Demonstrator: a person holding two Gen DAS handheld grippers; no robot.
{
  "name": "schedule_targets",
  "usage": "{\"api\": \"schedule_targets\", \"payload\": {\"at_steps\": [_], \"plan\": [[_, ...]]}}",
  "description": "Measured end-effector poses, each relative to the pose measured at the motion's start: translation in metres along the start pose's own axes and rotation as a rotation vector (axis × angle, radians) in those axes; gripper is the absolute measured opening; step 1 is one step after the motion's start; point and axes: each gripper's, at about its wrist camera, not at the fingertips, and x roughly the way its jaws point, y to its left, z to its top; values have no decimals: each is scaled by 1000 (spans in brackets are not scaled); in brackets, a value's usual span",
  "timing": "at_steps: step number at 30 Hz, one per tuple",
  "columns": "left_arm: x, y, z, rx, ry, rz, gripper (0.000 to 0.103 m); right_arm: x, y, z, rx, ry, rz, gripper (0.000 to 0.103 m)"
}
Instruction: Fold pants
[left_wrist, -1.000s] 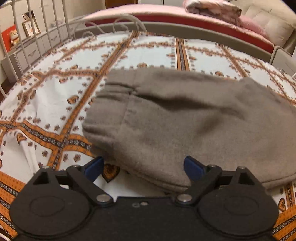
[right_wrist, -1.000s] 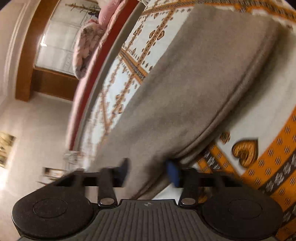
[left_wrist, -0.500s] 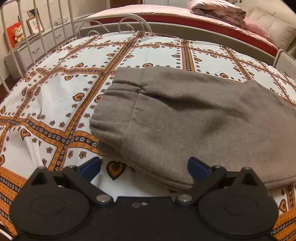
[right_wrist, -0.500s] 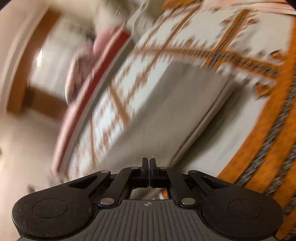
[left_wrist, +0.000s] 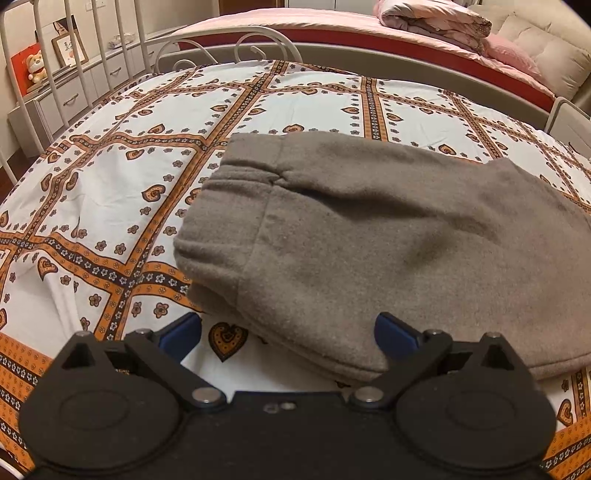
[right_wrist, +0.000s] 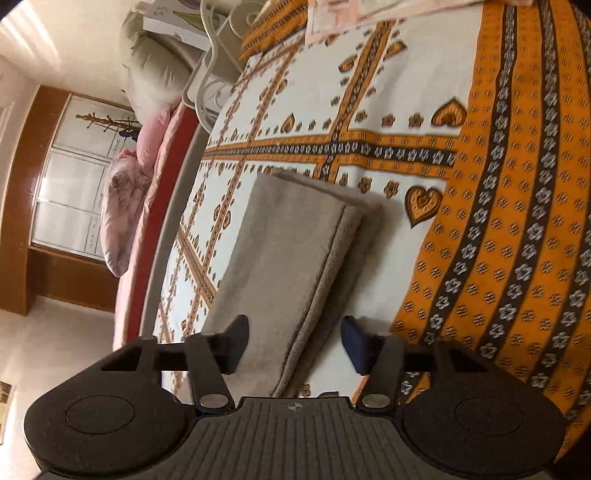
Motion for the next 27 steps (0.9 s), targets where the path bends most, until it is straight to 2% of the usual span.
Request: {"api": "schedule_targets", "payload": {"at_steps": [7, 11, 13, 16, 19, 20, 21, 22, 23, 24, 26, 27], "plan": [[2, -1, 1, 7, 0, -4, 95, 0, -5, 9, 13, -46, 3, 56], [2, -1, 2, 9, -1, -4, 95, 10, -1, 11, -9, -39, -17, 53], [2, -1, 1, 9, -1, -6, 96, 8, -4, 7, 20, -18, -16, 52], [3, 0, 1, 9, -1, -9, 96, -1, -8, 3, 35, -33, -27, 52], [3, -3, 2, 14, -1, -5, 96, 12, -14, 9, 68, -39, -28, 52], [4, -5, 2, 18, -1, -4, 96, 18, -10, 12, 43, -36, -35, 48], [4, -6, 2, 21, -1, -1, 97, 23, -1, 15, -20, -29, -53, 16], [6, -6, 1, 23, 1, 3, 97, 29, 7, 18, -89, -16, -75, 8], [7, -5, 0, 20, 7, -1, 97, 33, 17, 23, -149, 6, -79, 8], [10, -3, -1, 2, 17, -11, 97, 26, 31, 25, -225, -16, -47, 8], [12, 5, -2, -49, 32, -41, 97, 0, 56, 25, -345, -69, 76, 8], [13, 8, -3, -62, 36, -53, 97, -11, 62, 24, -386, -87, 108, 8]]}}
